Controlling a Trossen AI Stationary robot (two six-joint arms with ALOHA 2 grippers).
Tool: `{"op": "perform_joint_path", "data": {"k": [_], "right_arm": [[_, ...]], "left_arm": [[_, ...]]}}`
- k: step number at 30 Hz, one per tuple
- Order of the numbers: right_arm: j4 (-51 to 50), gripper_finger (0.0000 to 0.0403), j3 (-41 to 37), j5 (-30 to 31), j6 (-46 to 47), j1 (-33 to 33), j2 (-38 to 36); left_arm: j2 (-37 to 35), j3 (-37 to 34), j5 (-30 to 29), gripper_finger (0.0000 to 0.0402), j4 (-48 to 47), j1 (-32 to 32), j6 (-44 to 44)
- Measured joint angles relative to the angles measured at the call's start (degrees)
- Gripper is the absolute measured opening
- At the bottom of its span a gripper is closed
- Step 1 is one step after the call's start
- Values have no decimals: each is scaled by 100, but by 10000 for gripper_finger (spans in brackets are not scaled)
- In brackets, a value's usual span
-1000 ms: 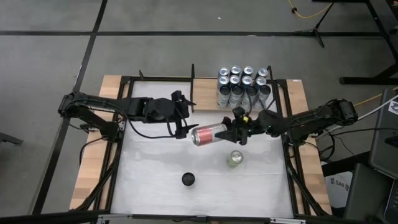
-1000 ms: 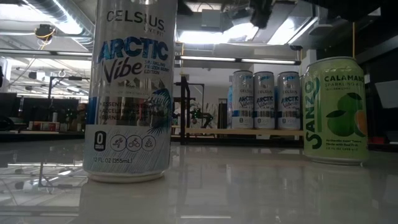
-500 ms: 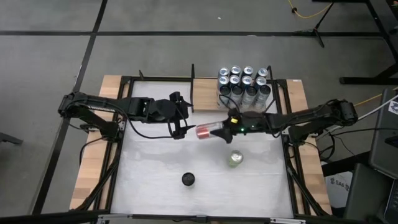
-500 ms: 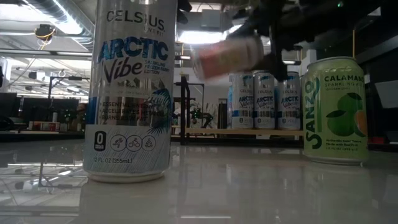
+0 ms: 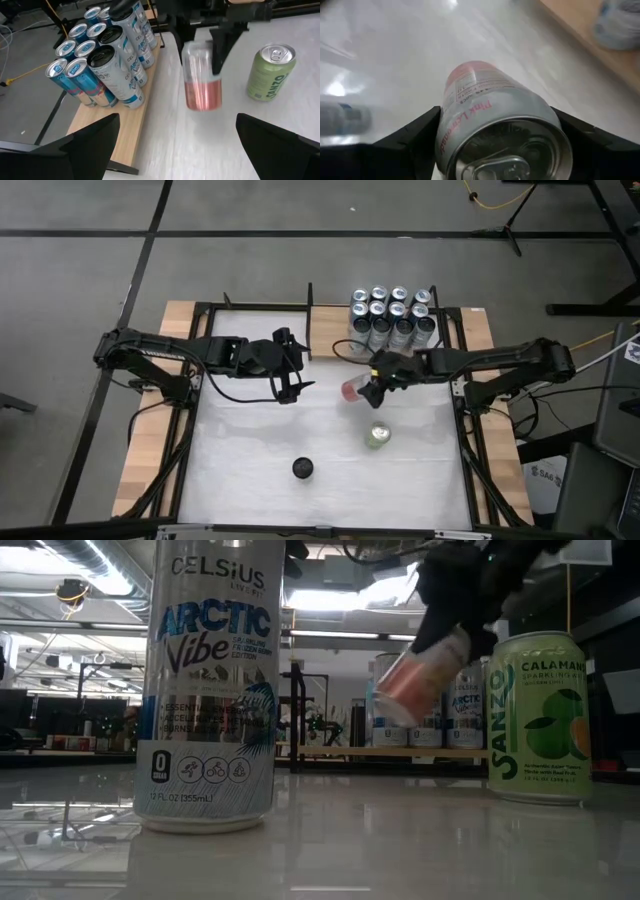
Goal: Place canned beverage on shelf
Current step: Put the orange-white soda can on the shelf
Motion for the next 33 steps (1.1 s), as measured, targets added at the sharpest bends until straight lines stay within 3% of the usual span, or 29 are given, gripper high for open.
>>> {"op": "perform_joint_path", "data": {"k": [5,15,33], "right_arm": [[-1209,301,614,9,-269,-2,0],[-2604,301,689,11,-244,0,458],[-2805,307,689,96,-272,0,1178]], "left_arm": [[0,0,0,390,4,0,-42],[2,0,41,390,11,-1,-451],[9,0,44,390,9,0,-437]]}}
